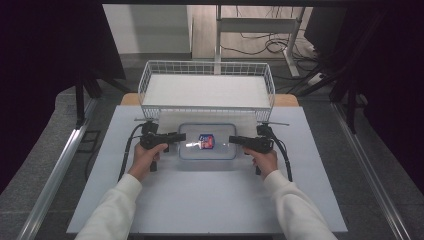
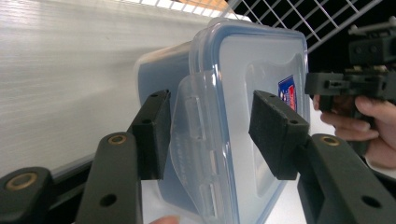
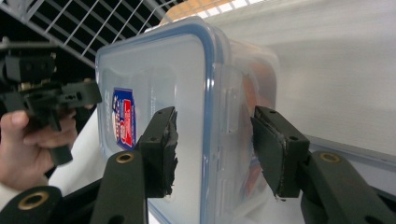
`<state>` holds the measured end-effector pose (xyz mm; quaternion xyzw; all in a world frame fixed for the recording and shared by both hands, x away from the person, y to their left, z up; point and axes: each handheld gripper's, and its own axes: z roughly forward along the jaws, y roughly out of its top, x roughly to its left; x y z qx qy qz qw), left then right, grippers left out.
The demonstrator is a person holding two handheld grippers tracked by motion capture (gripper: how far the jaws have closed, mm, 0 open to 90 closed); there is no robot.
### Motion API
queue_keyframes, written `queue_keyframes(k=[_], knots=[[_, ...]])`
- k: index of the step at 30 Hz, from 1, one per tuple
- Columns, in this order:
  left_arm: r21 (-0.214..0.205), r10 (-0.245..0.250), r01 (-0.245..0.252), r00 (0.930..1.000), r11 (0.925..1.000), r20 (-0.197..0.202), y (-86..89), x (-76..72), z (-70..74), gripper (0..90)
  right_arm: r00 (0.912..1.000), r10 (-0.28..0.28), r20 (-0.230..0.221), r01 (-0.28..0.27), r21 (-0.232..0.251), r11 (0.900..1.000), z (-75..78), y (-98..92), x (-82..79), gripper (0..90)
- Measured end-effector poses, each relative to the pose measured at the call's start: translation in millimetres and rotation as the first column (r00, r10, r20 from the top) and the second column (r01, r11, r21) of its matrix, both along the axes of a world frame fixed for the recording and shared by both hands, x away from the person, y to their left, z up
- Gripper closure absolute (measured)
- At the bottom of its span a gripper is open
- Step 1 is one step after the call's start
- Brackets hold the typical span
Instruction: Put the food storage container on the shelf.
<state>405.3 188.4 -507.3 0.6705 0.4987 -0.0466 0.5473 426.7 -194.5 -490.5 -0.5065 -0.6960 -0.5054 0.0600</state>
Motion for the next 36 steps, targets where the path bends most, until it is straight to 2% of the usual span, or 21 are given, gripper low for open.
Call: queue_keyframes(k=[10,13,14,15,16,18,19,21,22,23,26,27,28,29,30,31,32,33,34,35,36], knots=[[0.023,0.046,-0.046,0.9989,0.9987,-0.007,-5.6,3.1,-6.2,44.2,0.9937,-0.106,0.036,0.107,-0.026,0.9939,-2.9,10.3,-3.9,46.0],[0.034,0.057,-0.057,0.9984,0.9978,0.001,-9.7,0.2,-3.1,35.1,0.9933,-0.109,0.039,0.110,-0.033,0.9934,-0.9,11.2,-6.8,39.2],[0.104,0.057,-0.059,0.9981,0.9928,0.026,-10.4,-5.1,1.9,34.0,0.9919,-0.109,0.066,0.113,-0.064,0.9915,3.0,10.9,-11.7,38.1],[0.104,0.057,-0.059,0.9981,0.9928,0.026,-10.4,-5.1,1.9,32.6,0.9919,-0.109,0.066,0.113,-0.064,0.9915,3.0,10.9,-11.7,38.1],[0.144,0.051,-0.058,0.9974,0.9880,0.050,-10.9,-10.3,6.2,32.6,0.9901,-0.107,0.092,0.113,-0.072,0.9910,5.5,9.3,-15.7,38.1],[0.174,0.054,-0.069,0.9945,0.9823,0.089,-8.6,-25.0,16.5,29.8,0.9834,-0.080,0.163,0.096,-0.091,0.9913,14.0,1.5,-29.9,38.1],[0.174,0.054,-0.069,0.9945,0.9823,0.089,-8.6,-25.0,16.5,29.4,0.9834,-0.080,0.163,0.096,-0.091,0.9913,14.0,1.5,-29.9,38.1],[0.185,0.039,-0.059,0.9930,0.9810,0.111,-4.5,-37.4,23.8,29.1,0.9783,-0.035,0.204,0.066,-0.149,0.9866,18.8,-0.5,-38.1,39.4],[0.203,0.024,-0.049,0.9923,0.9779,0.122,-3.1,-44.1,26.9,28.4,0.9653,0.022,0.260,0.038,-0.223,0.9741,22.6,-1.7,-50.4,44.8],[0.224,0.011,-0.041,0.9911,0.9738,0.132,-2.0,-51.4,29.5,28.4,0.9653,0.022,0.260,0.038,-0.223,0.9741,22.6,-1.7,-50.4,44.8],[0.262,-0.026,-0.014,0.9884,0.9651,0.150,-1.2,-75.9,30.5,28.1,0.9484,0.123,0.292,-0.023,-0.325,0.9456,25.2,1.6,-68.4,52.6],[0.267,-0.035,-0.006,0.9885,0.9637,0.148,-1.6,-81.1,29.6,27.8,0.9340,0.190,0.302,-0.066,-0.378,0.9236,24.2,6.9,-80.1,60.5],[0.286,-0.055,0.011,0.9878,0.9581,0.146,-2.3,-93.8,26.9,27.8,0.9244,0.226,0.307,-0.087,-0.406,0.9097,23.0,9.6,-85.7,64.6],[0.286,-0.055,0.011,0.9878,0.9581,0.146,-2.3,-93.8,26.9,27.8,0.9156,0.261,0.306,-0.109,-0.435,0.8938,21.4,12.4,-91.2,68.7],[0.309,-0.064,0.017,0.9880,0.9509,0.141,-3.0,-105.5,24.7,27.7,0.9096,0.290,0.298,-0.131,-0.456,0.8803,19.6,15.6,-96.4,72.2],[0.309,-0.064,0.017,0.9880,0.9509,0.141,-3.0,-105.5,24.7,27.7,0.9096,0.290,0.298,-0.131,-0.456,0.8803,19.6,15.6,-96.4,72.2],[0.317,-0.067,0.020,0.9881,0.9483,0.138,-3.2,-111.3,23.9,27.8,0.8940,0.343,0.288,-0.168,-0.495,0.8528,16.1,22.1,-103.9,78.6],[0.324,-0.075,0.026,0.9873,0.9457,0.140,-2.9,-116.7,23.0,27.8,0.8940,0.343,0.288,-0.168,-0.495,0.8528,16.1,22.1,-103.9,78.6],[0.326,-0.082,0.033,0.9872,0.9447,0.137,-3.1,-122.3,22.1,27.7,0.8805,0.377,0.287,-0.190,-0.515,0.8358,13.5,29.1,-107.7,84.4],[0.329,-0.089,0.041,0.9871,0.9435,0.133,-3.9,-128.0,21.1,27.7,0.8805,0.377,0.287,-0.190,-0.515,0.8358,13.5,29.1,-107.7,84.4],[0.340,-0.110,0.059,0.9851,0.9385,0.132,-6.4,-139.2,19.3,27.7,0.8741,0.396,0.281,-0.202,-0.531,0.8228,10.9,37.3,-107.0,88.1]])
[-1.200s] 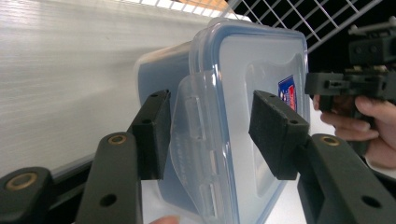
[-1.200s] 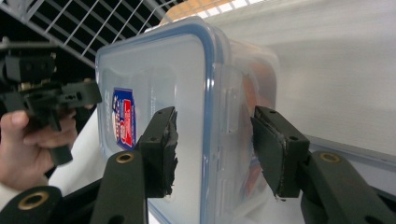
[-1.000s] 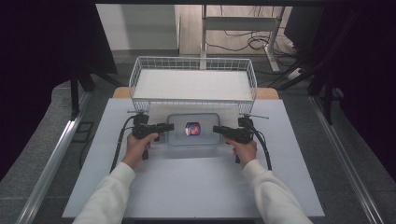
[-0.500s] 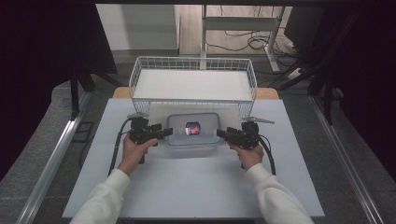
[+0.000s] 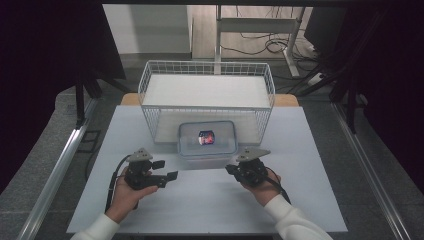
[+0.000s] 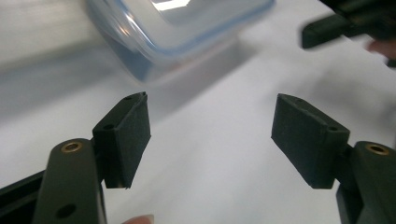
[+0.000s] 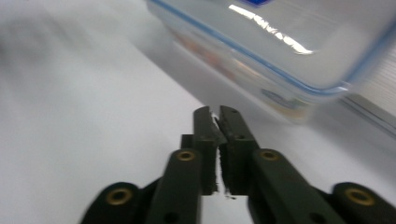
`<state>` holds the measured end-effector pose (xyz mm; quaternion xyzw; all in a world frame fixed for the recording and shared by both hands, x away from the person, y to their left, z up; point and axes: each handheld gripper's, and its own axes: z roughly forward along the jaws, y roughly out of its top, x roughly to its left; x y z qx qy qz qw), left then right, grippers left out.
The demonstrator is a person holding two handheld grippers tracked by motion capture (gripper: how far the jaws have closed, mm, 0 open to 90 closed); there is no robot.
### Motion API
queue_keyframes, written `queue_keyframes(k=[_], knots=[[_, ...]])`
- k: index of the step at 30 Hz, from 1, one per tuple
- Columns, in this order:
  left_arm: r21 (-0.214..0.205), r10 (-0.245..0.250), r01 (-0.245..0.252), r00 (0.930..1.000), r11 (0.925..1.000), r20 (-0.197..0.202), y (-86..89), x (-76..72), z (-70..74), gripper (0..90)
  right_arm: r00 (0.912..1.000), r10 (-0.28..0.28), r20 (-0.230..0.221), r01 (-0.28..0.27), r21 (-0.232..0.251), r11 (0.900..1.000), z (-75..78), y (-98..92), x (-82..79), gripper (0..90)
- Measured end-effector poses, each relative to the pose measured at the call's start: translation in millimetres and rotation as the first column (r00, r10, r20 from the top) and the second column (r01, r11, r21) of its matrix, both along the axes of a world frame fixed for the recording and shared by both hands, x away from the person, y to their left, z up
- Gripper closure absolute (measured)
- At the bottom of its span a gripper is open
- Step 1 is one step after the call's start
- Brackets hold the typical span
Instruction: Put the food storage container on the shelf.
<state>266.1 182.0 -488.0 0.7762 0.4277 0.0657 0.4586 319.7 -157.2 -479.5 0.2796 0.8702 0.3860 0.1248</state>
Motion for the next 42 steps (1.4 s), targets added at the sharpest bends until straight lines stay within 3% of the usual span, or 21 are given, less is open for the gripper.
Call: queue_keyframes(k=[6,8,16,23,24,33,37,42], knots=[[0.066,-0.049,0.048,0.9986,0.9967,0.018,-8.0,-23.2,-2.0,27.0,0.9998,0.017,-0.013,-0.018,-0.050,0.9986,-12.5,24.6,10.3,88.6],[0.065,-0.068,0.068,0.9977,0.9956,0.005,-9.5,-29.0,-3.7,26.9,0.9997,0.020,-0.011,-0.021,-0.099,0.9949,-23.6,38.6,17.8,88.6],[0.070,-0.056,0.055,0.9984,0.9960,0.004,-4.8,-30.1,-5.3,26.9,0.9999,-0.005,0.015,0.007,-0.133,0.9911,-33.5,51.8,27.5,88.6],[0.078,-0.041,0.041,0.9992,0.9962,-0.003,-3.9,-28.2,-8.2,26.9,0.9987,-0.005,0.050,0.011,-0.129,0.9916,-32.7,61.7,36.2,88.7],[0.072,-0.035,0.035,0.9994,0.9968,-0.006,-4.2,-28.3,-8.9,26.9,0.9994,0.002,0.035,0.002,-0.094,0.9956,-31.6,62.5,39.9,88.7],[0.067,-0.039,0.039,0.9993,0.9970,-0.003,-3.9,-29.9,-8.0,26.9,0.9970,-0.002,0.078,0.010,-0.099,0.9951,-25.0,71.3,41.9,88.7],[0.058,-0.031,0.031,0.9995,0.9978,-0.009,-4.1,-29.4,-7.9,27.0,0.9950,-0.046,0.088,0.052,-0.061,0.9968,-19.2,72.0,50.2,88.8],[0.062,-0.028,0.028,0.9996,0.9977,-0.001,-4.6,-29.9,-6.6,26.9,0.9916,-0.116,0.056,0.116,-0.001,0.9932,-18.2,71.0,67.8,88.7]])
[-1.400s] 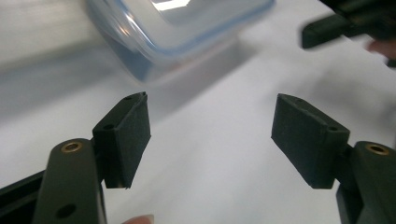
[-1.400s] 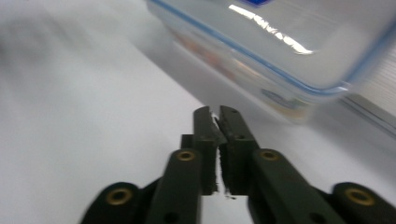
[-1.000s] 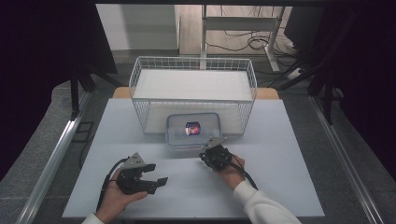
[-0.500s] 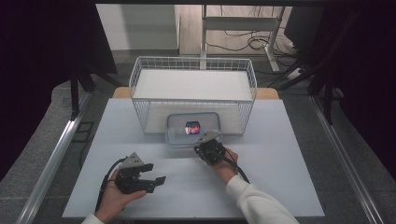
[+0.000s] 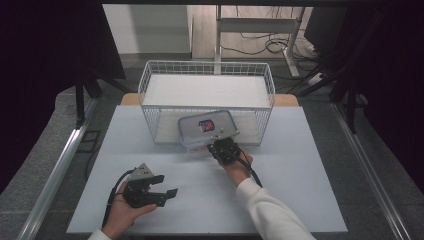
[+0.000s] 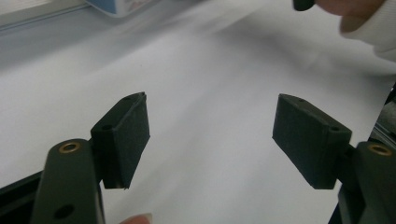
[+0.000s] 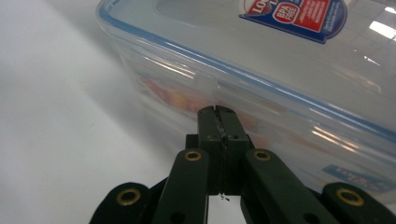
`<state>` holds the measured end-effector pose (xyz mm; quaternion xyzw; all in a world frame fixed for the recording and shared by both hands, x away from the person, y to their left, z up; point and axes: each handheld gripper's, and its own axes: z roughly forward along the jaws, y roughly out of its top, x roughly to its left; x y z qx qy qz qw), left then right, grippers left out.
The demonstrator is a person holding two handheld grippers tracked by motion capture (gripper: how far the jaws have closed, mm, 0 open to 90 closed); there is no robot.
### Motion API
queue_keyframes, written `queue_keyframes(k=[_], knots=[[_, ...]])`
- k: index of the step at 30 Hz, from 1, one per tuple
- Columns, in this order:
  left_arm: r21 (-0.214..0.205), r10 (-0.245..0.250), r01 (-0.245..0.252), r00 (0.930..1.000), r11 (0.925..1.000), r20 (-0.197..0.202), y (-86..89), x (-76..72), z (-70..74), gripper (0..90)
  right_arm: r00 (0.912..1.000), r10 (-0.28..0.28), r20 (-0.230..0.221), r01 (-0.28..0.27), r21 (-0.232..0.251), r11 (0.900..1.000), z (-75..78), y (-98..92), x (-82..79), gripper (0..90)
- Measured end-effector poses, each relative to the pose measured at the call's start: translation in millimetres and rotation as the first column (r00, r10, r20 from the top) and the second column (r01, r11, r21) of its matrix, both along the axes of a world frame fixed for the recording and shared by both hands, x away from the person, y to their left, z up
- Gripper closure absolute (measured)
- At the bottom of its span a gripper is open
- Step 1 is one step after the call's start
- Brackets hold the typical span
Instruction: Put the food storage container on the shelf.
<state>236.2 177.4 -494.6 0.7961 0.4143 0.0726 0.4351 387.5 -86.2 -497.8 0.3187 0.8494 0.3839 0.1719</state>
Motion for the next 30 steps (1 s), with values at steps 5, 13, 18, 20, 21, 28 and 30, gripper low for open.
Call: queue_keyframes(k=[5,13,18,20,21,28,30], knots=[[-0.003,-0.009,0.009,1.0000,1.0000,0.004,1.9,0.6,0.0,26.9,0.9999,-0.007,-0.010,0.007,0.007,1.0000,-1.9,8.0,6.5,88.7],[-0.014,-0.011,0.011,0.9999,0.9998,0.002,5.9,2.2,-0.2,27.0,0.9993,-0.029,-0.024,0.029,-0.007,0.9996,-1.8,22.7,20.1,88.7],[-0.016,-0.005,0.005,1.0000,0.9999,0.001,7.3,2.7,0.3,27.1,0.9981,-0.051,-0.034,0.050,-0.028,0.9984,-6.3,28.5,30.5,88.7],[-0.017,-0.004,0.004,1.0000,0.9998,0.001,7.2,2.5,0.5,27.0,0.9971,-0.065,-0.039,0.064,-0.025,0.9976,-8.9,28.8,33.9,88.7],[-0.017,-0.004,0.004,1.0000,0.9998,0.001,7.2,2.5,0.5,27.1,0.9971,-0.065,-0.039,0.064,-0.025,0.9976,-8.9,28.8,33.9,88.7],[-0.017,-0.006,0.006,1.0000,0.9998,0.000,8.0,3.2,0.5,27.1,0.9954,-0.083,-0.048,0.082,-0.020,0.9964,-9.2,32.3,43.2,88.7],[-0.019,-0.005,0.004,1.0000,0.9998,0.000,8.5,3.1,0.8,27.0,0.9948,-0.091,-0.045,0.090,-0.019,0.9957,-9.6,33.0,45.2,88.7]])
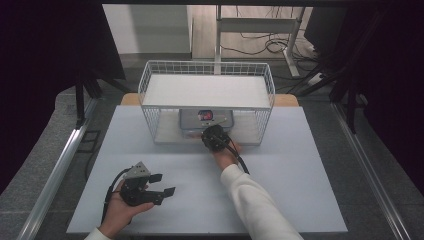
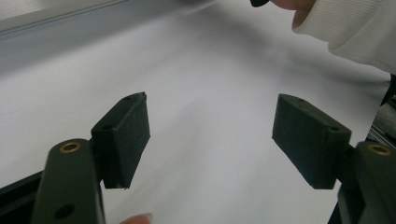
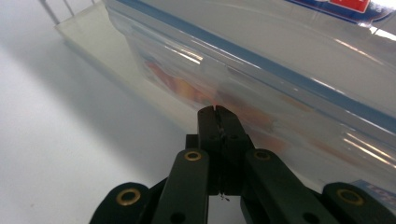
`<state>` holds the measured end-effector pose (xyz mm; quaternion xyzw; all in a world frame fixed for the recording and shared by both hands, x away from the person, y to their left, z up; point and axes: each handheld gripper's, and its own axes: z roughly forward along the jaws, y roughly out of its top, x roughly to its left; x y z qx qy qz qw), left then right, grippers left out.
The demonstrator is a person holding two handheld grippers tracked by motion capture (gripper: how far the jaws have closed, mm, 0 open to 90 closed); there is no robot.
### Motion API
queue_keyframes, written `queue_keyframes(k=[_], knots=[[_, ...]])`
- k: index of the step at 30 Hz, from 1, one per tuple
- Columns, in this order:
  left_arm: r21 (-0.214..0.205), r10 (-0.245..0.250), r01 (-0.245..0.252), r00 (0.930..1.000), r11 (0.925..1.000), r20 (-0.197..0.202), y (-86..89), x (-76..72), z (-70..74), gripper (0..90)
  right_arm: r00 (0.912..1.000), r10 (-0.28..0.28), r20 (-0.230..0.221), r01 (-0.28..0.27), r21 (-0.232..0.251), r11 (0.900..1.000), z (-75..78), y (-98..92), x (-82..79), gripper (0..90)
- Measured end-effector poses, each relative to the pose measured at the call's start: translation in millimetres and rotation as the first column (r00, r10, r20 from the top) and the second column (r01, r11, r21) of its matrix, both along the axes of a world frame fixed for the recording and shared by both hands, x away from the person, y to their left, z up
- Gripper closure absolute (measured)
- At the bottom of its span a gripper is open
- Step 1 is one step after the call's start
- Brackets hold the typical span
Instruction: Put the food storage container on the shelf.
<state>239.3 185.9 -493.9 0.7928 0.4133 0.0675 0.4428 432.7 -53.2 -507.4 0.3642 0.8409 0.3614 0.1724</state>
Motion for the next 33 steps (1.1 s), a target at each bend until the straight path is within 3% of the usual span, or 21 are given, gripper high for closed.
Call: queue_keyframes(k=[11,19,23,24,25,26,27,29,30,31,33], knots=[[-0.004,-0.001,0.001,1.0000,1.0000,0.001,0.6,0.8,0.3,27.2,0.9998,0.017,0.003,-0.017,0.012,0.9998,1.7,1.2,0.2,88.7],[0.004,0.014,-0.014,0.9999,0.9999,0.002,1.5,-0.1,-1.0,27.3,0.9949,0.097,0.028,-0.097,-0.005,0.9952,24.1,-15.3,-23.7,88.7],[0.009,0.017,-0.017,0.9998,0.9998,0.012,-0.2,1.0,0.7,27.3,0.9895,0.142,0.026,-0.142,0.003,0.9898,36.2,-37.2,-46.6,88.7],[0.012,0.015,-0.015,0.9998,0.9998,0.015,-0.5,1.2,0.6,27.3,0.9876,0.155,0.023,-0.156,0.012,0.9877,41.3,-52.5,-60.5,88.7],[0.016,0.011,-0.012,0.9998,0.9998,0.015,-0.6,1.2,0.2,27.3,0.9876,0.155,0.023,-0.156,0.012,0.9877,41.3,-52.5,-60.5,88.7],[0.030,0.011,-0.012,0.9998,0.9995,0.017,-0.5,1.3,-0.5,27.3,0.9871,0.160,0.016,-0.160,0.026,0.9868,44.6,-70.3,-75.7,88.7],[0.030,0.011,-0.012,0.9998,0.9995,0.017,-0.5,1.3,-0.5,27.3,0.9871,0.160,0.016,-0.160,0.026,0.9868,44.6,-70.3,-75.7,88.7],[0.025,0.011,-0.012,0.9998,0.9996,0.018,-0.4,1.5,-0.2,27.3,0.9873,0.158,0.008,-0.159,0.038,0.9866,45.1,-89.9,-91.5,88.6],[0.028,0.012,-0.012,0.9997,0.9995,0.021,-0.9,1.2,-0.2,27.3,0.9884,0.152,0.000,-0.152,0.036,0.9877,44.8,-109.4,-107.7,88.6],[0.028,0.012,-0.012,0.9997,0.9995,0.021,-0.9,1.2,-0.2,27.3,0.9884,0.152,0.000,-0.152,0.036,0.9877,44.8,-109.4,-107.7,88.6],[0.034,0.016,-0.016,0.9997,0.9993,0.021,-1.1,1.1,-0.5,27.3,0.9887,0.150,0.002,-0.150,0.048,0.9875,46.1,-138.9,-130.7,88.6]])
